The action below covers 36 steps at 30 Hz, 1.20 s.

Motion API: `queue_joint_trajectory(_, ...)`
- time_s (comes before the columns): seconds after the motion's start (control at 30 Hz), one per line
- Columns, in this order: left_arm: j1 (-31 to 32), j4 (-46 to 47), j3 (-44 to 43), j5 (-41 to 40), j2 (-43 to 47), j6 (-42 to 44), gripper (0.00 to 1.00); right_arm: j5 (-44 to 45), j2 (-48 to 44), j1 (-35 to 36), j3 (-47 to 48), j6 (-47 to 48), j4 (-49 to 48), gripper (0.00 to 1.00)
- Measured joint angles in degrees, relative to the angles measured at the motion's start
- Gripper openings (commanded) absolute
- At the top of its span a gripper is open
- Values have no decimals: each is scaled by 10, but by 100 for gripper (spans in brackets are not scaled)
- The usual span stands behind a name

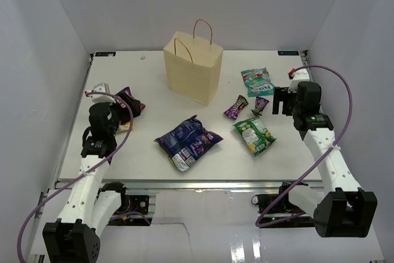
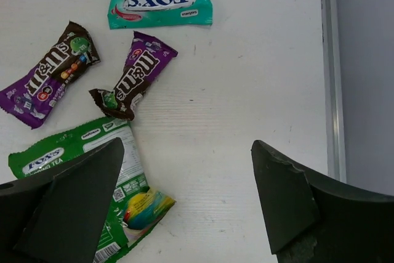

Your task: Place the snacks into the paper bag

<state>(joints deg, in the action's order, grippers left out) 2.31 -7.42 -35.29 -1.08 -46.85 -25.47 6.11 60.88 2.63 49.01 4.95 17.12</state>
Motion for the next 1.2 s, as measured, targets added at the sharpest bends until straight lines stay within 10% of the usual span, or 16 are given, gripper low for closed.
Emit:
queue_joint_trajectory(0.37,0,-47,0,57,6,-46,98,-189,65,-16,40,188,97,90)
queue_joint_trajectory(0.63,0,-61,0,79,-5,-53,98,-317,334,-166,203,59,153,86)
queue_joint_trajectory(1.1,0,-61,7,115,-9,-85,98,-262,448,-62,205,-169,64,72)
queue_joint_trajectory(1.2,0,-61,7,138,-14,-88,98,-239,478,-41,217,-197,61,52)
